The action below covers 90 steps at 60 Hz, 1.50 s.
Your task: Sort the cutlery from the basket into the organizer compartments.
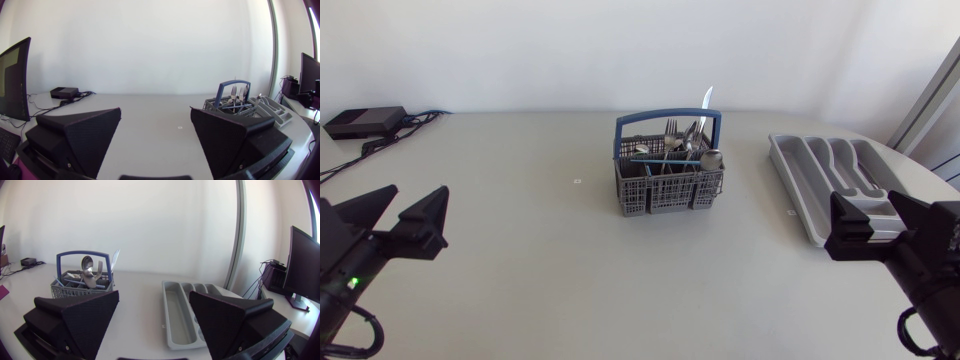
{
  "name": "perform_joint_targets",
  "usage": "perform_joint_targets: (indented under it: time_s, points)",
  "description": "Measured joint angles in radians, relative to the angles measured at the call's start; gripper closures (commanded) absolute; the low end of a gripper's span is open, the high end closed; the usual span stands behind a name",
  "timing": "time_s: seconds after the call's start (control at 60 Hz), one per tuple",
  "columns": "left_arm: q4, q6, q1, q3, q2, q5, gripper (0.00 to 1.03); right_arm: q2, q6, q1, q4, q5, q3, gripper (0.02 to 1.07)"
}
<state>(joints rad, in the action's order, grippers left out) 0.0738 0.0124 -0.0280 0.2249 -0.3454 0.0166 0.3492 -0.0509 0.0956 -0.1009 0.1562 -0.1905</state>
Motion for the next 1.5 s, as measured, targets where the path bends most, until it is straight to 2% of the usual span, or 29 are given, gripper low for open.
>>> perform_joint_targets:
  time_s: [0.083, 0.15, 0.3, 0.433, 0.5, 0.567, 0.7, 0.8, 0.883, 1.05, 1.167, 1.3, 1.417, 1.5]
  points:
    - [0.007, 0.017, -0.024, 0.071, -0.125, 0.000, 0.08, 0.079, 0.003, 0.028, -0.017, 0.027, -0.027, 0.06]
    - [0.014, 0.029, -0.044, 0.125, -0.229, 0.000, 0.12, 0.143, 0.003, 0.051, -0.023, 0.041, -0.050, 0.06]
    - [0.014, 0.045, -0.101, 0.231, -0.443, 0.000, 0.12, 0.289, 0.003, 0.084, -0.018, 0.062, -0.115, 0.06]
    - [-0.001, 0.061, -0.142, 0.329, -0.603, -0.012, 0.11, 0.396, 0.003, 0.104, 0.049, 0.084, -0.187, 0.07]
    - [-0.068, 0.061, -0.166, 0.428, -0.724, -0.042, 0.11, 0.451, 0.003, 0.122, 0.109, 0.088, -0.232, 0.07]
    - [-0.137, 0.011, -0.179, 0.545, -0.861, -0.047, 0.11, 0.500, -0.002, 0.148, 0.160, 0.089, -0.270, 0.07]
    - [-0.191, -0.119, -0.201, 0.712, -1.081, -0.048, 0.07, 0.542, -0.049, 0.197, 0.204, 0.083, -0.302, 0.07]
    - [-0.232, -0.157, -0.226, 0.813, -1.208, 0.043, 0.07, 0.569, -0.098, 0.224, 0.213, 0.071, -0.324, 0.07]
    - [-0.232, -0.180, -0.250, 0.861, -1.271, 0.094, 0.07, 0.610, -0.114, 0.224, 0.234, 0.024, -0.361, 0.07]
    - [-0.186, -0.218, -0.275, 0.931, -1.344, 0.203, 0.07, 0.701, -0.115, 0.193, 0.241, -0.082, -0.422, 0.07]
    - [-0.147, -0.231, -0.275, 0.969, -1.383, 0.287, 0.07, 0.750, -0.116, 0.181, 0.249, -0.105, -0.446, 0.07]
    - [-0.087, -0.235, -0.287, 1.013, -1.437, 0.301, 0.08, 0.801, -0.118, 0.179, 0.251, -0.111, -0.459, 0.07]
    - [-0.047, -0.238, -0.308, 1.061, -1.493, 0.302, 0.13, 0.845, -0.118, 0.178, 0.250, -0.112, -0.461, 0.07]
    - [-0.025, -0.238, -0.316, 1.093, -1.529, 0.302, 0.24, 0.860, -0.118, 0.178, 0.247, -0.112, -0.461, 0.07]
